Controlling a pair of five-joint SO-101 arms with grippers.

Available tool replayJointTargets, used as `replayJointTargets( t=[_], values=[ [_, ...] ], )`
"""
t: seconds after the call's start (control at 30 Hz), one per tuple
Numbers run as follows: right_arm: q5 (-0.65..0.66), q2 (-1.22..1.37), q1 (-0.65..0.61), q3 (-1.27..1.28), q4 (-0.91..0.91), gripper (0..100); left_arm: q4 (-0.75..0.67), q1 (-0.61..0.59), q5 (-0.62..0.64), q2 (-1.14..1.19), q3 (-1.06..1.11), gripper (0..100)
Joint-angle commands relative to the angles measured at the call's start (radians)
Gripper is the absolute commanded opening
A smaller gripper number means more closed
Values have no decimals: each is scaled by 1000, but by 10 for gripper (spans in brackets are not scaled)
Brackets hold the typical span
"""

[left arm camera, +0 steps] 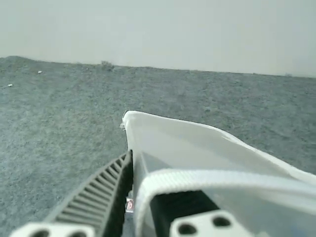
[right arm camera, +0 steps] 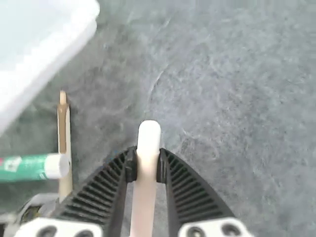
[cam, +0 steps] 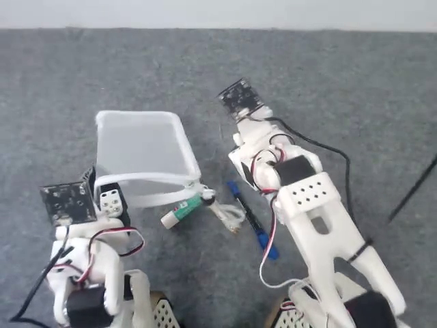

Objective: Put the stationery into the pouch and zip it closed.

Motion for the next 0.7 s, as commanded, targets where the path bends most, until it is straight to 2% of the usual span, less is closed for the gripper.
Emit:
replayJointTargets(
  t=[0.0, 0.17, 0.43, 0.57, 0.67],
  values=[
    [-83, -64, 36, -6, -19, 6, 3, 26, -17, -14, -108, 11],
    [-167, -70, 70, -5, -51, 6, 6, 26, -35, 51, -199, 12],
    [-207, -76, 88, -6, -65, 6, 6, 26, -31, 434, -441, 12],
    [-207, -91, 90, -6, -65, 6, 61, 31, 6, 603, -590, 11],
    [-207, -125, 90, 11, -65, 6, 140, 84, 9, 724, -707, 11]
  ],
)
